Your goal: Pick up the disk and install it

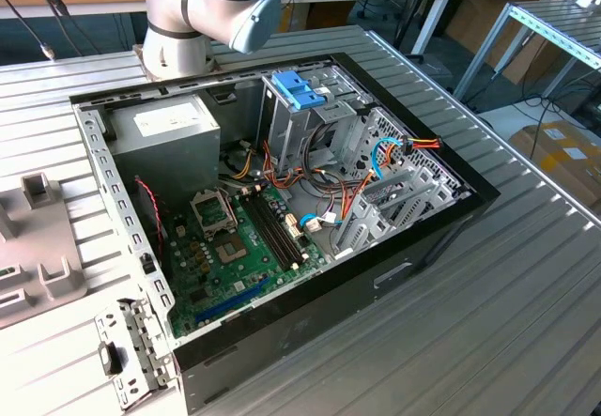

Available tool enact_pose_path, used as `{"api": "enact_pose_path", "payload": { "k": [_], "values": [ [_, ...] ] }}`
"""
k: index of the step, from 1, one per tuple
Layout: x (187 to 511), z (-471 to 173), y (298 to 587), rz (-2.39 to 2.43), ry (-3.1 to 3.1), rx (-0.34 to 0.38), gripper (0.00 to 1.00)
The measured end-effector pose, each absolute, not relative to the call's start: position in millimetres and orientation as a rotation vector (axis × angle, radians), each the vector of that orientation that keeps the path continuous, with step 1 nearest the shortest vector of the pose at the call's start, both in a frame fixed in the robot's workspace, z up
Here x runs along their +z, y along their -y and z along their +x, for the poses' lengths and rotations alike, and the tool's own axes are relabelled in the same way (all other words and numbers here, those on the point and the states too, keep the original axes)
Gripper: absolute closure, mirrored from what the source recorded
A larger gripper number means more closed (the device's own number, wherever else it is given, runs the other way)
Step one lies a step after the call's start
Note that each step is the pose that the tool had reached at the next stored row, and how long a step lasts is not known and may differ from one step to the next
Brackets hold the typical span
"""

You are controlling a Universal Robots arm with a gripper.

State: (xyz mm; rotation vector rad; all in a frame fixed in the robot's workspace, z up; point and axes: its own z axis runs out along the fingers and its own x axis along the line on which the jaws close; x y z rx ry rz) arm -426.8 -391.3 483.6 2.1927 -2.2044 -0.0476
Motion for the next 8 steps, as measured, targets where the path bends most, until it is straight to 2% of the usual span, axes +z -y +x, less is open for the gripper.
{"api": "enact_pose_path", "payload": {
  "k": [8],
  "values": [
    [483.2, -425.5, 391.5, 2.192, 2.203, -0.045, 0.63]
  ]
}}
